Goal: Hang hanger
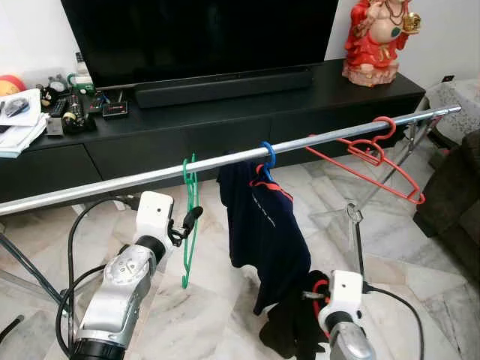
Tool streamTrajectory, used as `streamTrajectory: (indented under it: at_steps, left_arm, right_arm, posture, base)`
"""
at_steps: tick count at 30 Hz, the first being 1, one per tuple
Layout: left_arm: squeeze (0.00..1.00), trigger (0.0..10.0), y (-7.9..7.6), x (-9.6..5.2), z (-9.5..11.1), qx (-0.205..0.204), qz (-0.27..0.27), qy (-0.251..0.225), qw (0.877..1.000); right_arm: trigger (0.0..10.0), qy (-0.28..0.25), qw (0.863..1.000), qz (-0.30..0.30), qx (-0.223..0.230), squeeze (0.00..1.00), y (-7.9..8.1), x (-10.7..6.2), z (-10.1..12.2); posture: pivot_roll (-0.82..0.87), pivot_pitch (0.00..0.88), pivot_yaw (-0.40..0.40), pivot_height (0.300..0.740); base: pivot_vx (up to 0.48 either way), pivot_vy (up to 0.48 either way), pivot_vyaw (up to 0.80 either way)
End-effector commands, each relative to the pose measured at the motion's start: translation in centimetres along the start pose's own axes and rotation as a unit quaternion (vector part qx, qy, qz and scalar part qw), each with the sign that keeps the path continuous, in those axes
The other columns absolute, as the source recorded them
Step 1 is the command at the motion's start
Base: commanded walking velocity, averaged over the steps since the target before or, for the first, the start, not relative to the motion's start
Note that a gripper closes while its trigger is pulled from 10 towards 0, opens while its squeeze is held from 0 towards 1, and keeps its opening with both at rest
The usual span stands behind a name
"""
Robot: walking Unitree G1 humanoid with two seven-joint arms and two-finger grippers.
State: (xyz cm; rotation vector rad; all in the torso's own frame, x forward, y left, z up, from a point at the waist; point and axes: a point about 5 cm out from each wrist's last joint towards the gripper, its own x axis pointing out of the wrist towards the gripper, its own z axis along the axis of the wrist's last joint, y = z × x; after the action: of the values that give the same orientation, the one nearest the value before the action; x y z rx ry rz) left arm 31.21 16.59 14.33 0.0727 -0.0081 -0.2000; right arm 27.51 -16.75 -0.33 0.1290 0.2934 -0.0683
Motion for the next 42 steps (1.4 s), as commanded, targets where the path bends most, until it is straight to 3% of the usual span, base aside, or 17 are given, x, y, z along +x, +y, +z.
streamTrajectory:
  at_steps: [1, 2, 6, 13, 18, 27, 34, 42]
  left_arm:
    - [0.00, 10.0, 0.4, -1.1, 0.7, 0.002, 0.013, -0.040, 0.999]
    - [0.00, 10.0, 0.6, -2.2, 0.7, 0.003, 0.018, -0.053, 0.998]
    - [0.00, 10.0, 1.5, -4.7, 0.1, 0.005, 0.044, -0.059, 0.997]
    - [0.00, 10.0, 2.7, -6.6, -0.3, 0.020, 0.077, -0.060, 0.995]
    - [0.00, 10.0, 3.1, -6.9, -0.9, 0.016, 0.088, -0.056, 0.994]
    - [0.00, 10.0, 3.4, -6.6, -2.1, 0.012, 0.092, -0.038, 0.995]
    - [0.00, 10.0, 4.3, -7.2, -2.7, 0.025, 0.094, -0.022, 0.995]
    - [0.00, 10.0, 3.4, -7.1, -2.6, 0.028, 0.069, -0.023, 0.997]
  right_arm:
    - [10.0, -0.071, 0.996, -0.043, 0.021, 0.00, -1.3, -0.3, 1.7]
    - [10.0, -0.108, 0.992, -0.060, 0.023, 0.00, -1.9, -0.8, 2.6]
    - [10.0, -0.136, 0.989, -0.058, 0.008, 0.00, -2.3, -2.3, 2.9]
    - [10.0, -0.119, 0.990, -0.077, 0.005, 0.00, -3.3, -3.6, 1.7]
    - [10.0, -0.109, 0.990, -0.088, 0.005, 0.00, -3.4, -3.8, 1.6]
    - [10.0, -0.105, 0.990, -0.098, 0.005, 0.00, -3.6, -3.0, 2.0]
    - [10.0, -0.084, 0.991, -0.104, 0.001, 0.00, -3.8, -3.8, 0.7]
    - [10.0, -0.082, 0.992, -0.100, -0.002, 0.00, -3.7, -4.0, 0.6]
  posture:
    - [0.02, 0.111, 0.014, 0.740]
    - [0.02, 0.111, 0.015, 0.740]
    - [0.02, 0.106, 0.012, 0.740]
    - [0.03, 0.044, 0.016, 0.740]
    - [0.02, 0.000, 0.027, 0.740]
    - [0.02, 0.000, 0.036, 0.740]
    - [0.02, 0.000, 0.047, 0.740]
    - [0.01, 0.000, 0.046, 0.740]
  base:
    - [0.000, 0.000, 0.00]
    - [0.000, 0.000, 0.00]
    - [0.000, 0.000, 0.00]
    - [0.000, 0.000, 0.00]
    - [0.000, 0.000, 0.00]
    - [0.000, 0.000, 0.00]
    - [0.000, 0.000, 0.00]
    - [0.000, 0.000, 0.00]
